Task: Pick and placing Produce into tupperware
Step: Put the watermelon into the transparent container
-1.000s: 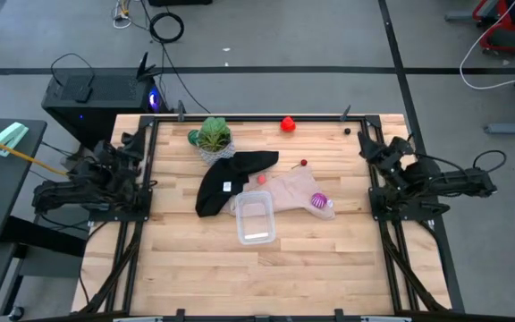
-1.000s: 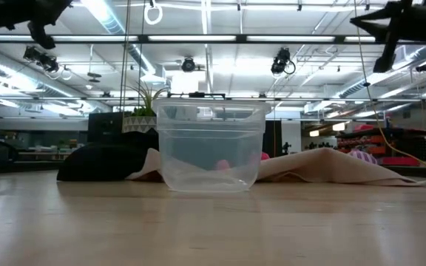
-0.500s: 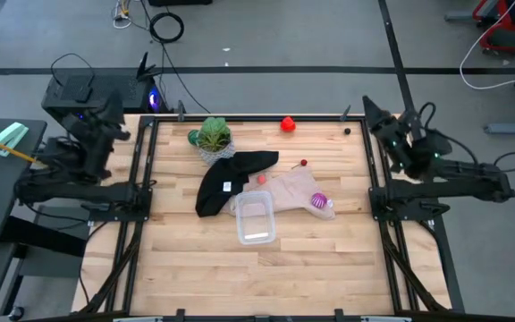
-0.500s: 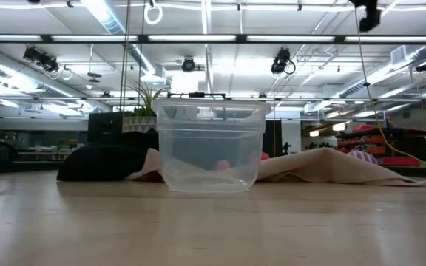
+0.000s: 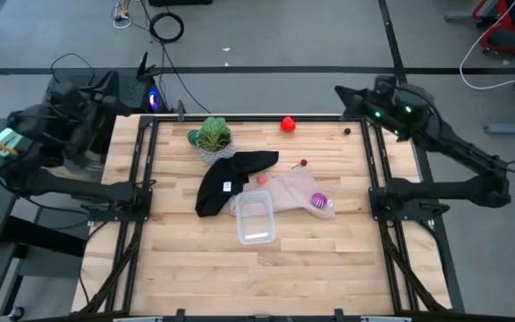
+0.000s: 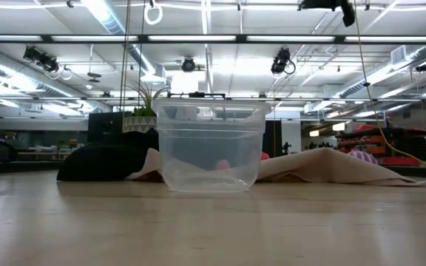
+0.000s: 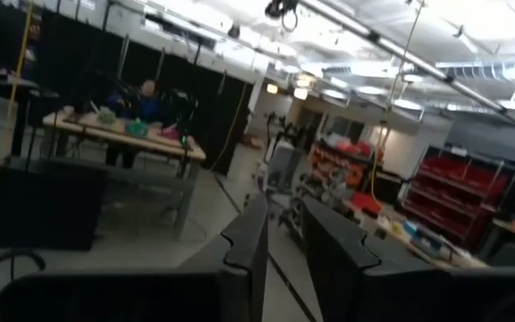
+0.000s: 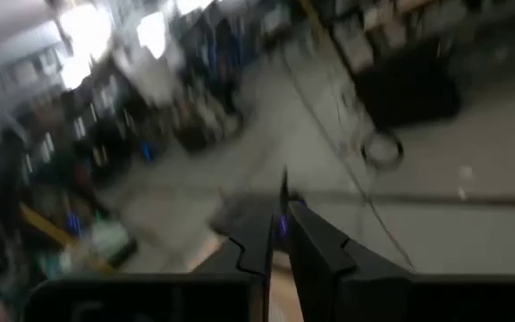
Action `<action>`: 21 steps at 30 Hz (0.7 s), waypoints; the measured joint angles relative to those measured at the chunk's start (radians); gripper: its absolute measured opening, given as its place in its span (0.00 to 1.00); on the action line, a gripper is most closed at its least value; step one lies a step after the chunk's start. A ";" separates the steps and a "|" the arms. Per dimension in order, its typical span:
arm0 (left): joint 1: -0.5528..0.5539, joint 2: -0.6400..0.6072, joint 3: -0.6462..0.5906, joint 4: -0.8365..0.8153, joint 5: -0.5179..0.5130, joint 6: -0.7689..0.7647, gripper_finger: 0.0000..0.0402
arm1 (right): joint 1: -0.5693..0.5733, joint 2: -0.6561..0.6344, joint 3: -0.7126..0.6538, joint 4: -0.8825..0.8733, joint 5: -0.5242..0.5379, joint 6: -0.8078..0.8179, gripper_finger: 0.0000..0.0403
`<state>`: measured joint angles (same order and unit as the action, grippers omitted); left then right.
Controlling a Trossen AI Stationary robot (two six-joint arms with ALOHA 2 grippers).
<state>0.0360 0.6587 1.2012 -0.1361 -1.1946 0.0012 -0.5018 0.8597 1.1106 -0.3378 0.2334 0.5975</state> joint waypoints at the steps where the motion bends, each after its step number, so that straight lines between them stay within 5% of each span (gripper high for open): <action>1: 0.000 0.011 0.029 -0.049 -0.001 -0.022 0.20 | -0.024 0.025 0.032 -0.037 -0.046 -0.009 0.11; 7: 0.000 0.062 0.173 -0.262 -0.001 -0.100 0.19 | -0.150 0.152 0.203 -0.188 -0.229 -0.108 0.11; 14: 0.001 0.111 0.285 -0.661 0.019 -0.354 0.18 | -0.234 0.247 0.323 -0.377 -0.253 -0.189 0.11; 17: 0.029 0.138 0.307 -0.819 0.097 -0.496 0.19 | -0.237 0.259 0.326 -0.378 -0.261 -0.192 0.11; 21: 0.114 0.192 0.308 -0.841 0.296 -0.492 0.19 | -0.236 0.270 0.326 -0.378 -0.278 -0.190 0.11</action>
<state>0.1503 0.8512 1.5089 -0.9776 -0.8985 -0.4913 -0.7379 1.1297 1.4364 -0.7158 -0.0448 0.4073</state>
